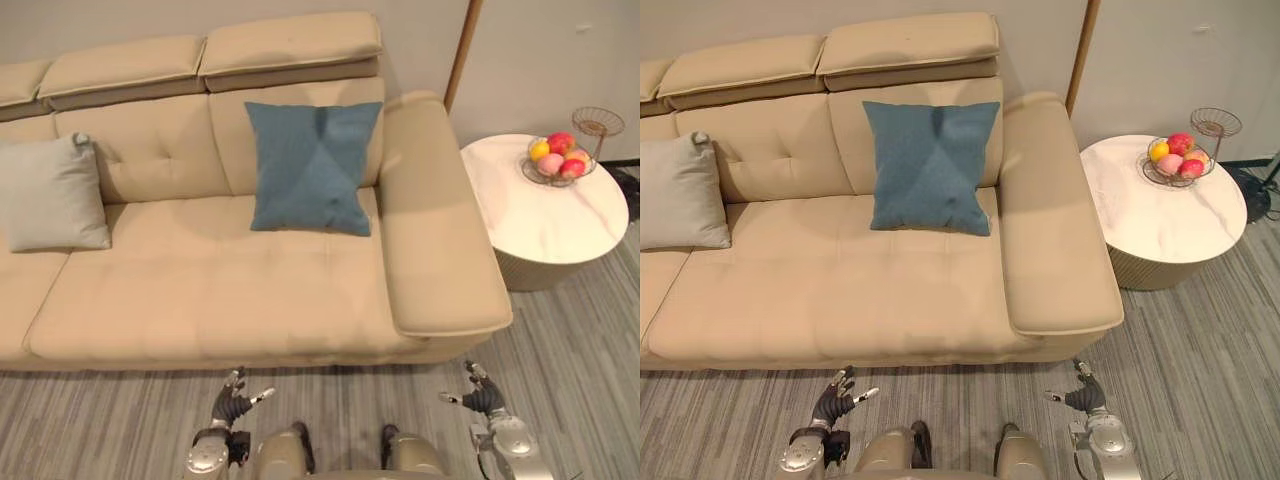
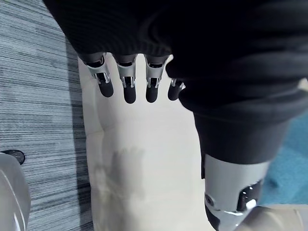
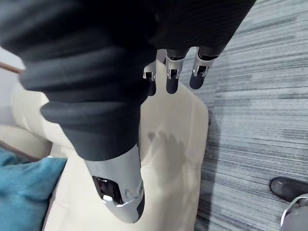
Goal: Pick up cushions and gather them together orderly.
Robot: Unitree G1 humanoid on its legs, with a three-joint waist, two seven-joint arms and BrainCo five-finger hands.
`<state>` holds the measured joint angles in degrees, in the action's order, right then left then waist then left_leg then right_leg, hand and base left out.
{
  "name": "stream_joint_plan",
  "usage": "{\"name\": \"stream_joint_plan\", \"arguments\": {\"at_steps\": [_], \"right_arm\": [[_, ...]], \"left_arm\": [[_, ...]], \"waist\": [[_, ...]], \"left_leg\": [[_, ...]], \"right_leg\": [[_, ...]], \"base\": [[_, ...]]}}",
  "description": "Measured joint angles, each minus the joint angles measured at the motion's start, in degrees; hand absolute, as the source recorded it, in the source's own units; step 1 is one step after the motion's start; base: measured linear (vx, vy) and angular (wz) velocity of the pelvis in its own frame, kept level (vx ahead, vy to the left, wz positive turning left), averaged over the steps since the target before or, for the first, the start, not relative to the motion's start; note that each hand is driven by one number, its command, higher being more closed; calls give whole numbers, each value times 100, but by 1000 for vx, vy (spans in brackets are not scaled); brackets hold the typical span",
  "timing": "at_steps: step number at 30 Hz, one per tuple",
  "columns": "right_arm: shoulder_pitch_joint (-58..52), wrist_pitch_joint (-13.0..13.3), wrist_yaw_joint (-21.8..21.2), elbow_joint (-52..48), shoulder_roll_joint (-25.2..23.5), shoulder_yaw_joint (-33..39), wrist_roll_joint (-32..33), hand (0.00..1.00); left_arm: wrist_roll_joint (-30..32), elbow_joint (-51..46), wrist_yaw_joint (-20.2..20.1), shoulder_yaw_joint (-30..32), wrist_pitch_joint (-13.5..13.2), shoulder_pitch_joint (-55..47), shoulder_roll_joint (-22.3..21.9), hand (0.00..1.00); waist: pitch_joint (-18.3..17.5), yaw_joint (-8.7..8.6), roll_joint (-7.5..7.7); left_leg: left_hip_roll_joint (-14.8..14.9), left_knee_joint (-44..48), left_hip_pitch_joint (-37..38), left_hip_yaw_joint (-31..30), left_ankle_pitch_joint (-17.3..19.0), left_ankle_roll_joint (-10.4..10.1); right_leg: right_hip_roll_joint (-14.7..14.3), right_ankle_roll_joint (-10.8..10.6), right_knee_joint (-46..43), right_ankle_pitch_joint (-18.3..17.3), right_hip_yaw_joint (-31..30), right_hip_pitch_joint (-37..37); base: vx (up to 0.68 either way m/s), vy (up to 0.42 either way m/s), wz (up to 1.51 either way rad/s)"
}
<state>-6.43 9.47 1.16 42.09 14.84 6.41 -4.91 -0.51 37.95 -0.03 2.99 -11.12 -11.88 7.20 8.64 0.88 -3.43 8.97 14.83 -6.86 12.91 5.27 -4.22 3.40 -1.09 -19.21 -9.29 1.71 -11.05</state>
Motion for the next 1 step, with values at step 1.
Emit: {"name": "stream_joint_plan", "arguments": {"at_steps": [1], "right_arm": [[-40, 0, -9, 11, -2, 49, -7, 0]], "left_arm": [[0, 16, 1, 4, 1, -42, 3, 0]], "waist": [[-30, -3, -34]], "left_leg": [[7, -323, 149, 3, 2, -21]], "right_leg": [[-29, -45, 167, 123, -19, 50]], "base": [[-56, 85, -14]]}}
